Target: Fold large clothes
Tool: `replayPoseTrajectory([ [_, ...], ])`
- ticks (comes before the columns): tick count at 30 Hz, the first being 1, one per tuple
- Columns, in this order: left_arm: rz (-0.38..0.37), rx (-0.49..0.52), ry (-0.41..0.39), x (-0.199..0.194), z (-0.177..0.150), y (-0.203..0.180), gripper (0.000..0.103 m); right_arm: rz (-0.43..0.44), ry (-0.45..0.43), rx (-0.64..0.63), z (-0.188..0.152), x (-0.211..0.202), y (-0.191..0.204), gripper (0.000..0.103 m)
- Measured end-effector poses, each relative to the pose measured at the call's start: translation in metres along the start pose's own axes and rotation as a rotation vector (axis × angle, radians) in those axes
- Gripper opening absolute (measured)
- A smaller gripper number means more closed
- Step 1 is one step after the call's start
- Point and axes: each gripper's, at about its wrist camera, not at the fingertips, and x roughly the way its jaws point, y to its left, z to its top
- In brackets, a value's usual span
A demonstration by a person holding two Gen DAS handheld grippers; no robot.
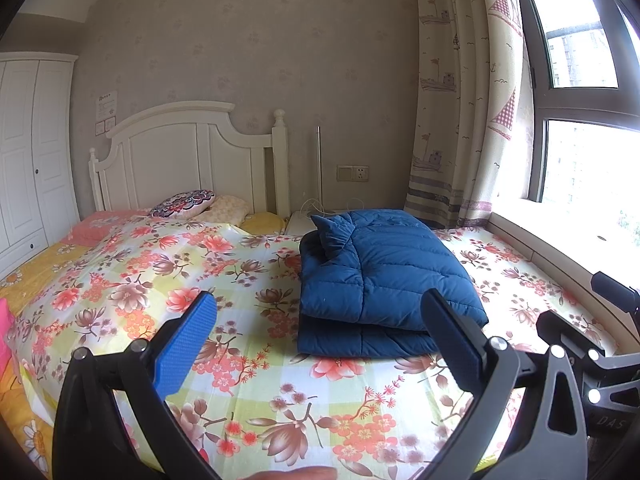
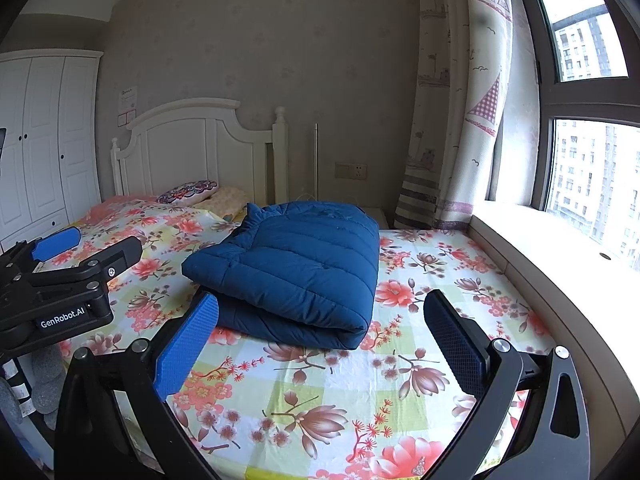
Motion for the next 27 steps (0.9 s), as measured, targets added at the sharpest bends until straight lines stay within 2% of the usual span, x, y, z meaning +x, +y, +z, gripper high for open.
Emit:
replayPoseTrajectory([
  [27,-0.010,-0.010,0.015,0.0046,-0.0041,0.0027,0.101,0.011,0.023,0.010,-0.0069,0.0058,0.0030,0.099],
])
